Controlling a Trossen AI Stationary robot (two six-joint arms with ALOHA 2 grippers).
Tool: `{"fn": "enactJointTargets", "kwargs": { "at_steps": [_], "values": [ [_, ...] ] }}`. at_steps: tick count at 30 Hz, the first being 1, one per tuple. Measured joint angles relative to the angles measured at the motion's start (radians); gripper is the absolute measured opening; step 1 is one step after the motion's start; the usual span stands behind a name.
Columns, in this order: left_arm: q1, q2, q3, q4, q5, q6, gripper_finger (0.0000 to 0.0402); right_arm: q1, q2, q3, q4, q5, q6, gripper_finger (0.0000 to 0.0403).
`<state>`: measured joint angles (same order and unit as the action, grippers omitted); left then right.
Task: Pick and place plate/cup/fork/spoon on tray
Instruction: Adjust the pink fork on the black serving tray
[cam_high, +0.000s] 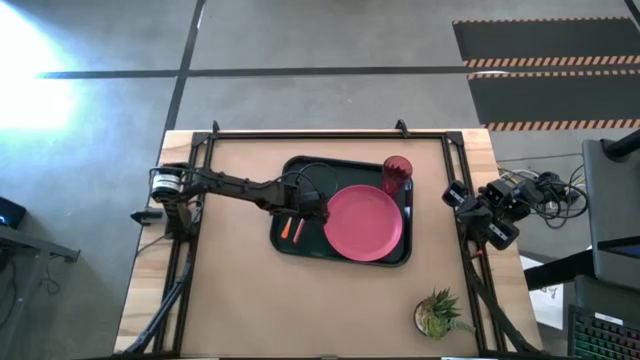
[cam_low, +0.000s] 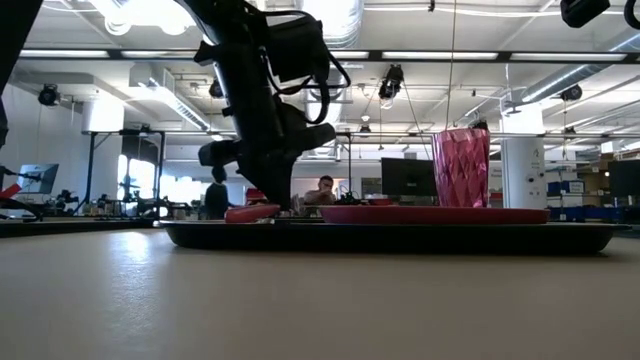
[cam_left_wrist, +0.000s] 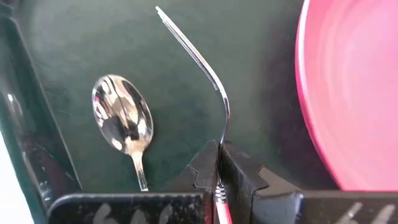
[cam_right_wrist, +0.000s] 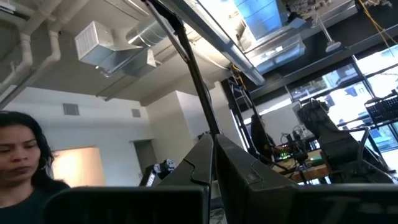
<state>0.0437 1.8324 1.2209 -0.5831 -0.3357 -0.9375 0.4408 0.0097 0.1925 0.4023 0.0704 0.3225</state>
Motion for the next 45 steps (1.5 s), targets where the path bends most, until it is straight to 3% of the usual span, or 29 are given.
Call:
{"fn": "enactJointTargets", "kwargs": {
  "at_steps": [7, 17, 22, 33, 45],
  "values": [
    [-0.002, 0.000, 0.000, 0.013, 0.017, 0.001, 0.0004, 0.000, 0.000, 0.000, 0.000, 0.000, 0.000, 0.0009],
    [-0.006, 0.000, -0.004, 0.026, 0.027, 0.001, 0.0064, 0.000, 0.000, 0.000, 0.000, 0.000, 0.000, 0.0009],
    [-0.006, 0.000, -0.004, 0.025, 0.041, 0.001, 0.0076, 0.000, 0.000, 0.000, 0.000, 0.000, 0.000, 0.0009],
    [-0.006, 0.000, -0.049, -0.027, 0.044, -0.026, 0.0072, 0.000, 0.000, 0.000, 0.000, 0.000, 0.009, 0.0009],
    [-0.006, 0.000, -0.051, 0.025, 0.044, -0.026, 0.0002, 0.000, 0.000, 0.000, 0.000, 0.000, 0.008, 0.0009]
  ]
}}
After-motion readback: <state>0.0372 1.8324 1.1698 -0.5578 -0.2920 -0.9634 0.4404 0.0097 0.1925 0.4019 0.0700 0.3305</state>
